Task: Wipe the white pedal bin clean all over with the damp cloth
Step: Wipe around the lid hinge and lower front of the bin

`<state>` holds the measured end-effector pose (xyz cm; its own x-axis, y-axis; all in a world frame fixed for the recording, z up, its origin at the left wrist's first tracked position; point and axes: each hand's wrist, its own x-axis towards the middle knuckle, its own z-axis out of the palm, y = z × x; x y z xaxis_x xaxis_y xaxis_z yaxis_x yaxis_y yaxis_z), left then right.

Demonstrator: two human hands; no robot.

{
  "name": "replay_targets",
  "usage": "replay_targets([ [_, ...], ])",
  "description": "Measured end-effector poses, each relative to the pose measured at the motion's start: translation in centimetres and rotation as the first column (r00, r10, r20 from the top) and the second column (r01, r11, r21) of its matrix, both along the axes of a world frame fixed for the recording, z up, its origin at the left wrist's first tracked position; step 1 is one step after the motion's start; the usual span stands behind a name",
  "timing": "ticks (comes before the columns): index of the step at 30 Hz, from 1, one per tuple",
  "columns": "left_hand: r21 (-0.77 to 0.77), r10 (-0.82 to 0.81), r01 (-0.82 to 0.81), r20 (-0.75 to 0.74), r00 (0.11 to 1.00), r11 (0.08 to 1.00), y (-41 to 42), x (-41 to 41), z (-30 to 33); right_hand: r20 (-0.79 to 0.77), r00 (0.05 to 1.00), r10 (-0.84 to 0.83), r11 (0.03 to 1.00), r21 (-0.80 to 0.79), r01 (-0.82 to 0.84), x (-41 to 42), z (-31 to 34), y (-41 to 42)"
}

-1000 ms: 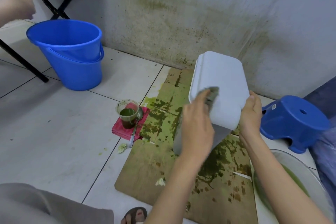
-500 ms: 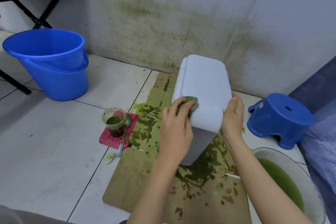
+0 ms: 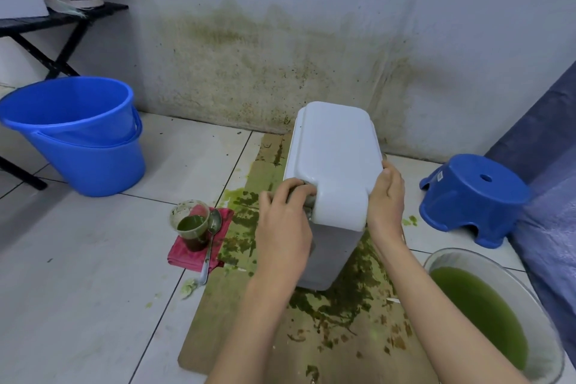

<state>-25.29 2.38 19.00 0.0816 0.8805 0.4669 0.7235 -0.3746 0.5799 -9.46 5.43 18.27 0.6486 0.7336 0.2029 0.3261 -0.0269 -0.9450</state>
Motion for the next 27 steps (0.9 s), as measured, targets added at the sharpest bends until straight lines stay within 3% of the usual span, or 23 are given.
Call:
replay_targets([
  [6, 0.069, 0.129, -0.116, -0.237, 0.963, 0.991, 0.5, -0.2, 1.0, 0.014, 1.0, -0.006, 1.0, -0.011, 0.007, 0.0, -0.1, 0.2],
  [10, -0.015, 0.238, -0.241, -0.094, 0.967, 0.97, 0.4, -0.6, 1.1, 0.018, 1.0, -0.019, 1.0, -0.001, 0.019, -0.1, -0.3, 0.1],
  [13, -0.023, 0.094, -0.094, 0.002, 0.996, 0.995, -0.4, 0.4, 0.8, 0.007, 1.0, -0.024, 1.0, 0.01, 0.024, 0.0, -0.3, 0.2],
  [18, -0.014, 0.053, -0.054, -0.056, 0.997, 0.998, 0.3, 0.3, -0.2, 0.019, 0.999, -0.033, 0.999, 0.006, 0.033, -0.2, -0.2, 0.2],
  [21, -0.026, 0.131, -0.134, -0.093, 0.987, 0.991, 1.2, -0.3, 0.1, 0.019, 0.999, -0.043, 0.999, 0.002, 0.043, -0.2, -0.2, 0.2],
  [24, -0.051, 0.19, -0.191, -0.024, 0.981, 0.98, 1.6, -0.5, 0.7, 0.022, 0.999, -0.043, 0.999, 0.005, 0.043, -0.2, -0.3, 0.1],
  [27, 0.007, 0.022, -0.022, 0.051, 0.998, 1.0, 0.0, 0.6, 0.5, 0.019, 0.999, -0.047, 0.999, 0.004, 0.047, -0.1, -0.3, 0.1],
])
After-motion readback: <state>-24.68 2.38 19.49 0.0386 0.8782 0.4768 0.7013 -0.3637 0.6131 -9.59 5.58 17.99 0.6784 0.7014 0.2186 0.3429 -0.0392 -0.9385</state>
